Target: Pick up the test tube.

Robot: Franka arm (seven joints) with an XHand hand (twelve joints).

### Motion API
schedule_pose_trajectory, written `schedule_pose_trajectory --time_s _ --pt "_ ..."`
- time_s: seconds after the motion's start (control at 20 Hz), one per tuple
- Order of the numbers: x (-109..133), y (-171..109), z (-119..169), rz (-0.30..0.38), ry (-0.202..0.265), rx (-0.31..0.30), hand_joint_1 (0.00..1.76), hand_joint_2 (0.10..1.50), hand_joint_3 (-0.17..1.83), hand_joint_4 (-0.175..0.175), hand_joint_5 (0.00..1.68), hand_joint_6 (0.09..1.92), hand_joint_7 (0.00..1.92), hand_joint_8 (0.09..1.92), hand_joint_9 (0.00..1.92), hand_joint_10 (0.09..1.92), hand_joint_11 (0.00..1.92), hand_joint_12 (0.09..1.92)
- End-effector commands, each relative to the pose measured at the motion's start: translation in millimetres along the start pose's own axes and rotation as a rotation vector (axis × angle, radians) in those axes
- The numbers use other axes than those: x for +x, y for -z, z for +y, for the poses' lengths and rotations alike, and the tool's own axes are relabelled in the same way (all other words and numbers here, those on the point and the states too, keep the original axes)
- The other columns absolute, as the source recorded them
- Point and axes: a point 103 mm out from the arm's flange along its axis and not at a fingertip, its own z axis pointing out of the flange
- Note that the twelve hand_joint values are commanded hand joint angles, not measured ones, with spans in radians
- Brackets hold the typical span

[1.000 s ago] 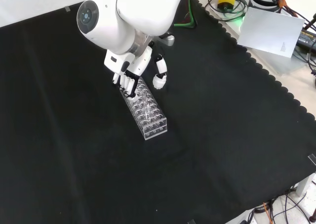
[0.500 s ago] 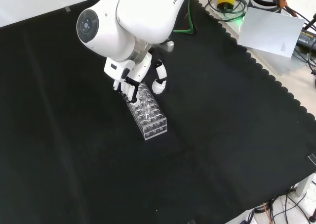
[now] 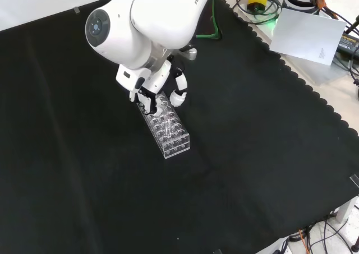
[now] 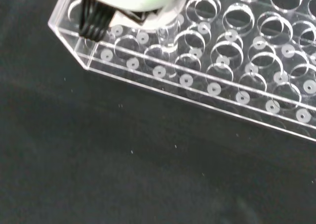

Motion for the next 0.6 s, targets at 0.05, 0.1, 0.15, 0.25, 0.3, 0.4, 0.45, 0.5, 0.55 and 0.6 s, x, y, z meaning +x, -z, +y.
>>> schedule_pose_trajectory --time_s 0.05,0.1,0.15,0.25,0.3,0.4,0.45,0.5,0.55,0.6 --pt "1.9 3.9 6.4 0.035 -0.020 -0.008 1.06 0.58 0.78 -0.175 0.72 0.93 1.05 0.87 0.95 0.78 0.51 1.39" --pt "0.1 3.3 5.6 0.038 -0.014 -0.011 1.06 0.58 0.78 -0.175 0.72 0.93 1.05 0.87 0.95 0.78 0.50 1.39" --pt "-0.2 2.9 5.6 0.033 -0.012 -0.006 1.06 0.58 0.78 -0.175 0.71 0.93 1.04 0.87 0.95 0.78 0.50 1.39" --pt "1.0 2.5 7.3 0.030 -0.012 0.007 1.06 0.57 0.78 -0.175 0.70 0.94 1.02 0.88 0.94 0.78 0.48 1.40" --pt "0.8 2.5 7.5 0.033 -0.007 0.007 1.06 0.57 0.78 -0.175 0.69 0.94 1.01 0.88 0.93 0.78 0.48 1.40" --pt "1.6 2.0 9.0 0.034 -0.010 0.017 1.07 0.56 0.78 -0.175 0.69 0.94 1.01 0.88 0.93 0.79 0.47 1.41" --pt "3.0 1.8 10.1 0.039 -0.012 0.020 1.07 0.56 0.78 -0.175 0.69 0.94 1.01 0.89 0.92 0.79 0.47 1.41" --pt "5.4 1.2 11.9 0.044 -0.013 0.019 1.07 0.56 0.78 -0.175 0.69 0.94 1.01 0.89 0.92 0.79 0.47 1.41" --pt "8.2 0.7 13.7 0.051 -0.013 0.014 1.08 0.55 0.78 -0.175 0.69 0.94 1.01 0.89 0.92 0.79 0.47 1.41" --pt "10.8 0.4 15.7 0.060 -0.012 0.011 1.08 0.55 0.78 -0.175 0.69 0.94 1.01 0.89 0.93 0.79 0.47 1.41"
